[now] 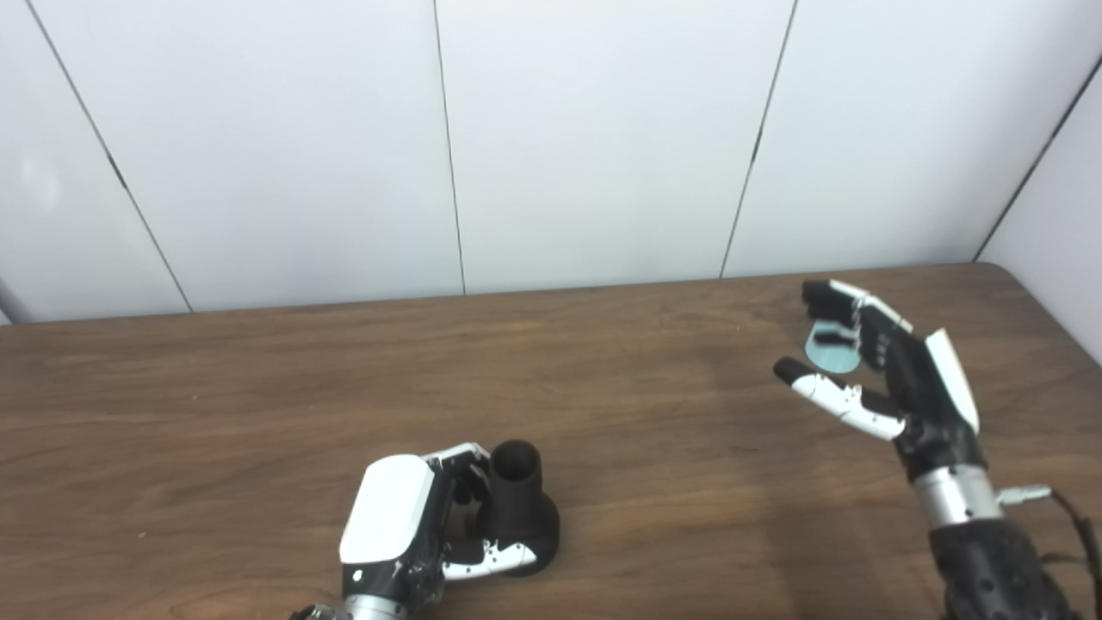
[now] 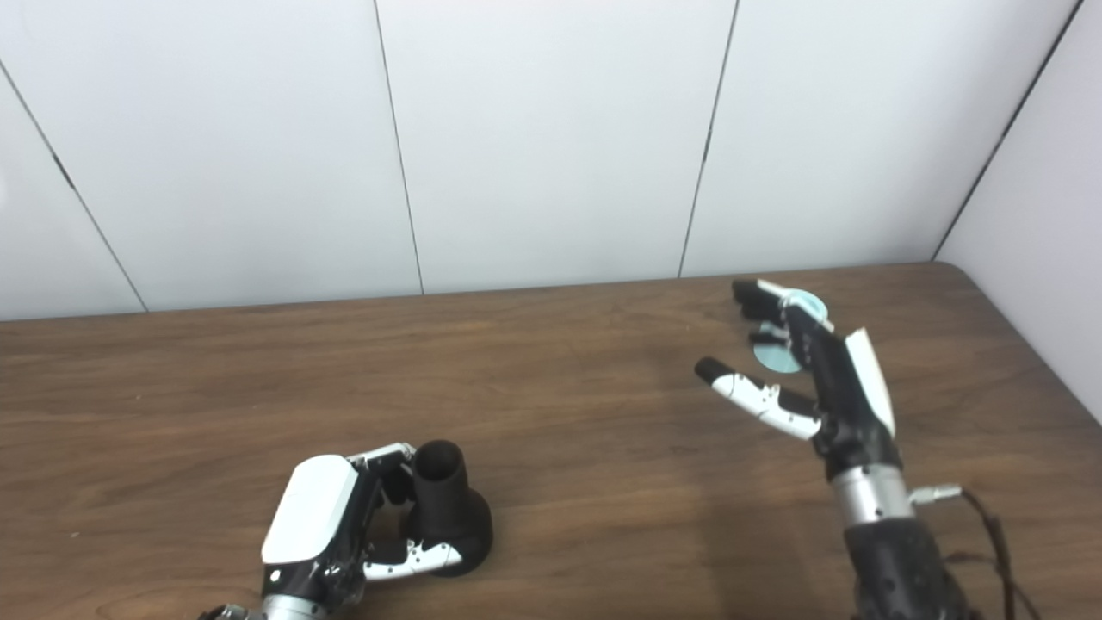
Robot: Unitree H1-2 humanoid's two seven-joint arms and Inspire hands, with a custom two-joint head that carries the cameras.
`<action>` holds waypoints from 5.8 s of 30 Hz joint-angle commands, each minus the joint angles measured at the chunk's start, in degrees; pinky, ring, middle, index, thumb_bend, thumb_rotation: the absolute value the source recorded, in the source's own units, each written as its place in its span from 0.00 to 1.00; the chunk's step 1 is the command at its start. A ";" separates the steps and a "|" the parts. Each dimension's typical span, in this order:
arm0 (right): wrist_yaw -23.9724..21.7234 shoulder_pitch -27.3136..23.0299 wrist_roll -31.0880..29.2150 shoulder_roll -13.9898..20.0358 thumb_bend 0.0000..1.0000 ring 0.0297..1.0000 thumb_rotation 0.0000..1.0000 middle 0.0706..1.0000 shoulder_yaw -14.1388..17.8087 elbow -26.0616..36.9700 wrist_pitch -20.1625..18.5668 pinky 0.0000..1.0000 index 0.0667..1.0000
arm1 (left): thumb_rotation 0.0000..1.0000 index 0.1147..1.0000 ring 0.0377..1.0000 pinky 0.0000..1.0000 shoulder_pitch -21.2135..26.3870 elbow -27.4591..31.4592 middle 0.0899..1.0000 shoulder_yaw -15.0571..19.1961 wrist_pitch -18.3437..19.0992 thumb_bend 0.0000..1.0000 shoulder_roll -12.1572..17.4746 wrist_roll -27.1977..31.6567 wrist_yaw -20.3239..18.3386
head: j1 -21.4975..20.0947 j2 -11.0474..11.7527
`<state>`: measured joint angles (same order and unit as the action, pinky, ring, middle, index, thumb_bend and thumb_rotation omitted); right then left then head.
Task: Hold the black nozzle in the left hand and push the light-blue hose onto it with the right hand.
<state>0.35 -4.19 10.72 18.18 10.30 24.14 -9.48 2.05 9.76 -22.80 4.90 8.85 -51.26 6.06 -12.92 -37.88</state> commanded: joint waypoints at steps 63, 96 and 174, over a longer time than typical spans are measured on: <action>-25.24 -33.91 37.88 23.88 0.86 0.87 0.09 0.91 -23.95 -39.61 -17.06 0.71 0.82 | 0.00 0.45 0.44 0.40 0.20 -2.38 0.41 1.89 -2.12 0.50 0.53 -0.35 -1.21 | -5.49 4.92; -21.66 -34.79 36.30 23.90 0.82 0.59 0.07 0.62 -25.26 -42.80 -16.01 0.49 0.74 | 0.00 0.46 0.43 0.39 0.66 -3.28 0.40 2.19 -3.19 0.50 1.38 -0.53 -2.33 | -4.96 3.92; -29.18 -27.16 32.95 21.60 0.52 0.37 0.00 0.46 -21.92 -7.12 -16.90 0.36 0.47 | 0.00 0.46 0.43 0.40 0.06 -0.57 0.41 1.69 -0.79 0.50 0.74 -2.13 -5.20 | -0.27 -0.06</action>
<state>-28.86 -30.16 44.02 39.79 -13.09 13.79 -26.34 2.85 8.87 -20.59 2.79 9.41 -51.56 2.34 -13.62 -37.79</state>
